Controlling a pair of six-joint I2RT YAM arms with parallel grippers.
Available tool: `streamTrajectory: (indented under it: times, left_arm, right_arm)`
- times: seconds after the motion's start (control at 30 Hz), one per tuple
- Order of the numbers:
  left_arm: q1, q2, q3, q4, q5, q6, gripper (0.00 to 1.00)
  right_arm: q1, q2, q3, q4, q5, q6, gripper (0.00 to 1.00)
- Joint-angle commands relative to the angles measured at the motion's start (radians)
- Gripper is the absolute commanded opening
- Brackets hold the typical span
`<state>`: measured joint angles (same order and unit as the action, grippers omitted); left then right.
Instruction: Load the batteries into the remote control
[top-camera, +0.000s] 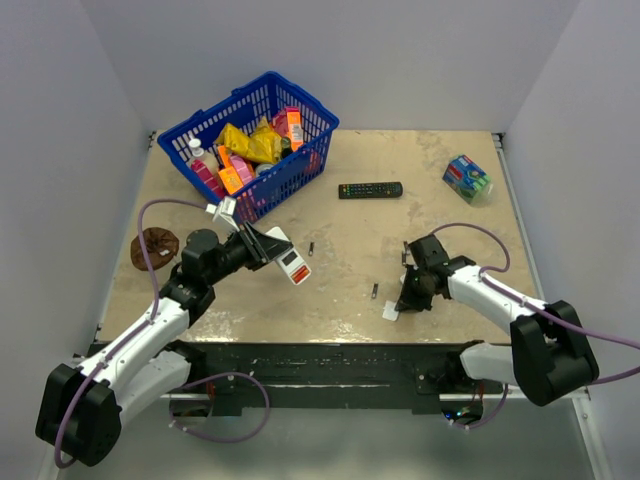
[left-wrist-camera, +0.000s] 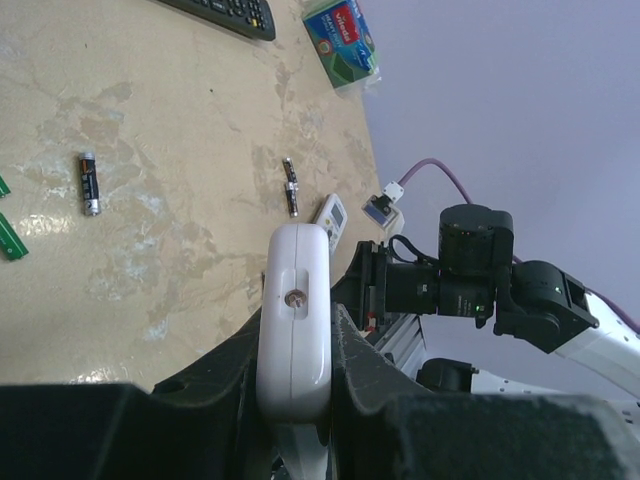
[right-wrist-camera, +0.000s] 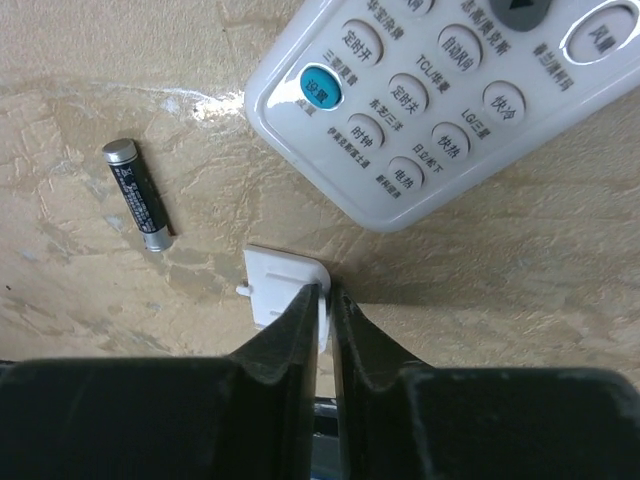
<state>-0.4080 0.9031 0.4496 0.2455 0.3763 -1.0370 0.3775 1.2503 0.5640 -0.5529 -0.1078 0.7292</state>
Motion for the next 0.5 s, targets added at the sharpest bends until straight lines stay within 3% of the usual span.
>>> streamTrajectory:
  times: [0.0,0.07,0.23,0.47]
  left_arm:
    - [0.005,-0.007,0.017,0.06,0.027,-0.04,0.0]
    - [0.005,0.003,0.018,0.057,0.027,-0.052,0.0]
    - [0.005,0.031,0.035,0.049,0.023,-0.11,0.0]
    - [0.005,0.125,0.124,0.002,0.047,-0.195,0.0]
  right_arm:
    - [0.023,0.011,-0.021,-0.019,0.04,0.019,0.1]
    - [0.029,-0.005,-0.015,-0.027,0.046,0.024,0.01]
    - [0.064,-0.058,0.042,-0.103,0.098,0.0,0.0]
    - [0.234,-0.1,0.38,-0.217,0.295,-0.129,0.0]
